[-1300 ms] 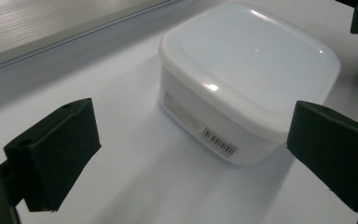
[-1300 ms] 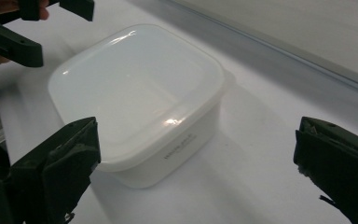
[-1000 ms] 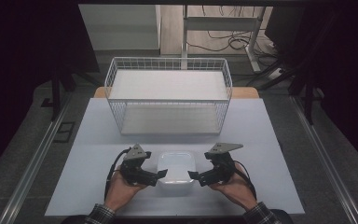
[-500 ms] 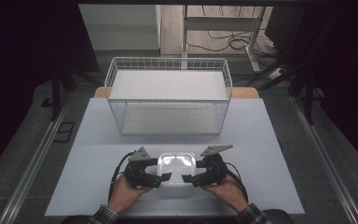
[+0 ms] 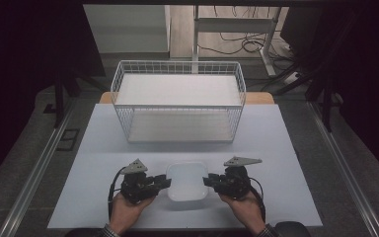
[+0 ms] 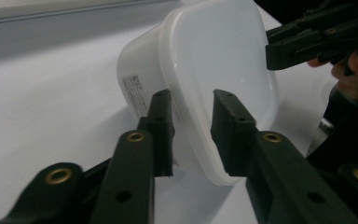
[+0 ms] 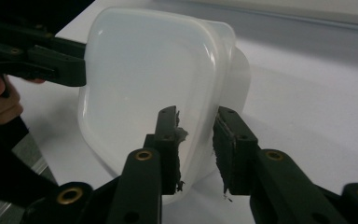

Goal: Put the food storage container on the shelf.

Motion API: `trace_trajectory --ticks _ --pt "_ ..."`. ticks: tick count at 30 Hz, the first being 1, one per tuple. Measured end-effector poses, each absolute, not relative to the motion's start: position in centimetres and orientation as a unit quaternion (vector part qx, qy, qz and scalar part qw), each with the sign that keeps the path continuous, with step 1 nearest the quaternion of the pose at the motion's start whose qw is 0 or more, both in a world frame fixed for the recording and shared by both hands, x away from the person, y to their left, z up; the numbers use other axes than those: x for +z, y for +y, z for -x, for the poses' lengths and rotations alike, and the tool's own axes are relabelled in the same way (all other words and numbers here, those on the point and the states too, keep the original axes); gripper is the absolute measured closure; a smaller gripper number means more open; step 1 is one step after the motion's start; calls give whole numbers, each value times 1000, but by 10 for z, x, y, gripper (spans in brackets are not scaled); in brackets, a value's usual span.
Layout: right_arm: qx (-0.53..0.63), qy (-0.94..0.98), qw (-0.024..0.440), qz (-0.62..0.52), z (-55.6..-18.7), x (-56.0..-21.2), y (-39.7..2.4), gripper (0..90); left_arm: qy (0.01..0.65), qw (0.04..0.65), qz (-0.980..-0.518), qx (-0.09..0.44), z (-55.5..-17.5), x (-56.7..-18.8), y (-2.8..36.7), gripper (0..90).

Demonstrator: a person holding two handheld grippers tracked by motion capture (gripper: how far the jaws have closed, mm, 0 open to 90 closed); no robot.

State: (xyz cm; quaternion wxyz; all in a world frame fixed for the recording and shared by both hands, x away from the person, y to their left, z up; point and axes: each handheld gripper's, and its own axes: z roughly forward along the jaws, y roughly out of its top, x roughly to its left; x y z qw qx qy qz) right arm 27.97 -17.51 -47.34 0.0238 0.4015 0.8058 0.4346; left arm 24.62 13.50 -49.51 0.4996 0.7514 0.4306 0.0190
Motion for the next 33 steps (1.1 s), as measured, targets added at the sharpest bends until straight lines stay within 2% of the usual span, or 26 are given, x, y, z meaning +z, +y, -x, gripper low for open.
trace_trajectory --ticks 3,15,33 --pt "444 795 31 -413 -280 -474 -179 767 432 512 -742 16 -246 -496 137 801" --pt "461 794 68 -390 -282 -466 -175 776 432 518 -737 36 -257 -489 140 801" --pt "480 785 95 -380 -345 -453 -152 776 444 513 -728 94 -319 -468 154 791"
